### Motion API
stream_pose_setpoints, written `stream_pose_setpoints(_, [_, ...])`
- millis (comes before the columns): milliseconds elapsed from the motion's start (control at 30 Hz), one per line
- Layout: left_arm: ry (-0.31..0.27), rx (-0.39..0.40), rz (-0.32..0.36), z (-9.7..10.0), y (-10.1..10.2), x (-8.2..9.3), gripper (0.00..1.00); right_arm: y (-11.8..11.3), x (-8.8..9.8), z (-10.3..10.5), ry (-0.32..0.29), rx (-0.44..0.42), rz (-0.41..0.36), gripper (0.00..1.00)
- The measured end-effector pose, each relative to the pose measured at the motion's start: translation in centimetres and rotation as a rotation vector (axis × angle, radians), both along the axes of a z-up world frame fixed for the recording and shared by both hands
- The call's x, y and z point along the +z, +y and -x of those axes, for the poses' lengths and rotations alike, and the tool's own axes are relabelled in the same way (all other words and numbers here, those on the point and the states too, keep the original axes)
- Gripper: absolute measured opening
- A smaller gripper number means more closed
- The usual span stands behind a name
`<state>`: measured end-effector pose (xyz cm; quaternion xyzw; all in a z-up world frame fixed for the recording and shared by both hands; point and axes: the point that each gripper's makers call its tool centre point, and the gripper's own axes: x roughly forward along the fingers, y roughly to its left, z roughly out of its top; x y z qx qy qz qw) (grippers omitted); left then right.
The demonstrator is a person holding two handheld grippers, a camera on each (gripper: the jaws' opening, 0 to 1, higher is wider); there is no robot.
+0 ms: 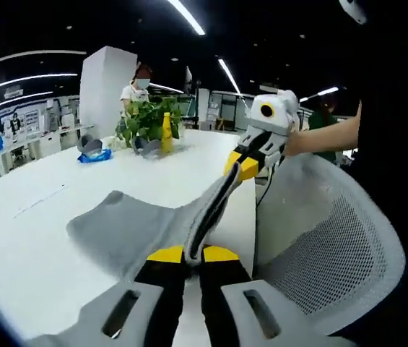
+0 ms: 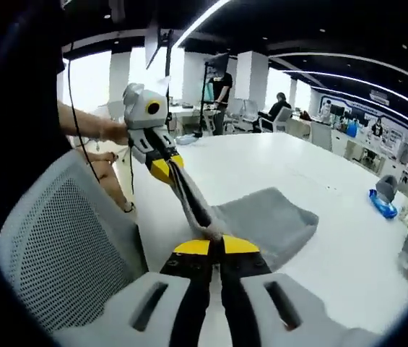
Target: Fold the towel on the table until its edges align and the towel forms a compact rectangular stack.
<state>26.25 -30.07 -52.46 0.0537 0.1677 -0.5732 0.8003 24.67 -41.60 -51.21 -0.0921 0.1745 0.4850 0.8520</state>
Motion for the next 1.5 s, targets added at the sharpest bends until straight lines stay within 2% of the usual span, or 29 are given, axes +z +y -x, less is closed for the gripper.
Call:
stream_pose_setpoints(67, [0.011, 0.011, 0.069, 0.1, 0.0, 1.6, 0.06, 0.1, 1.4, 0.0, 0.010, -0.017, -0.078, 0.00])
stream_pose_setpoints(133, [0.009, 0.012, 0.099, 0.2, 0.1, 2.7, 0.06, 0.0, 2.9, 0.0, 0.017, -0.031, -0.159, 0.00])
stream_pose_setpoints(233, [-0.006, 0.005, 0.145, 0.4, 0.1, 4.4, 0.06, -0.1, 4.6, 0.0, 0.025, -0.036, -0.231, 0.00])
stream_pose_setpoints(500, [0.004, -0.050, 0.250, 2.1, 0.0, 8.8, 0.06, 0.0, 8.1, 1.1, 0.033, 0.016, -0.327, 0.00])
stream_pose_setpoints(867, [0.030, -0.094, 0.337, 4.2, -0.3, 12.2, 0.06, 0.5, 11.1, 3.1, 0.054, 0.083, -0.401, 0.00])
stream_pose_setpoints(967, [0.043, -0.080, 0.324, 3.8, -0.3, 11.4, 0.06, 0.6, 10.6, 3.0, 0.065, 0.088, -0.385, 0.00])
stream_pose_setpoints(1067, [0.066, -0.064, 0.285, 3.1, -0.2, 10.0, 0.06, 0.9, 9.0, 2.6, 0.105, 0.091, -0.338, 0.00])
stream_pose_setpoints(1167, [0.122, -0.066, 0.271, 2.7, 0.0, 9.0, 0.06, 0.9, 7.8, 2.1, 0.161, 0.105, -0.329, 0.00])
stream_pose_setpoints(1200, [0.125, -0.062, 0.268, 2.1, 0.1, 8.5, 0.06, 1.0, 7.4, 1.8, 0.197, 0.109, -0.329, 0.00])
stream_pose_setpoints(1267, [0.166, -0.058, 0.248, 1.4, 0.3, 7.7, 0.06, 1.0, 6.7, 1.1, 0.223, 0.111, -0.319, 0.00])
stream_pose_setpoints(1300, [0.168, -0.057, 0.234, 1.0, 0.2, 7.3, 0.06, 1.0, 6.2, 0.7, 0.264, 0.115, -0.319, 0.00])
stream_pose_setpoints(1367, [0.201, -0.054, 0.217, 0.1, 0.3, 6.3, 0.06, 0.9, 5.1, -0.1, 0.333, 0.114, -0.324, 0.00])
stream_pose_setpoints(1400, [0.235, -0.055, 0.219, -0.2, 0.3, 5.9, 0.06, 0.8, 4.7, -0.6, 0.340, 0.112, -0.325, 0.00])
stream_pose_setpoints(1433, [0.294, -0.050, 0.220, -0.7, 0.2, 5.2, 0.06, 0.7, 4.1, -0.9, 0.400, 0.112, -0.345, 0.00])
stream_pose_setpoints(1467, [0.291, -0.046, 0.216, -1.3, 0.3, 4.8, 0.06, 0.7, 3.9, -1.0, 0.420, 0.112, -0.350, 0.00])
stream_pose_setpoints(1500, [0.336, -0.049, 0.219, -1.6, 0.2, 4.1, 0.06, 0.6, 3.3, -1.7, 0.426, 0.104, -0.355, 0.00])
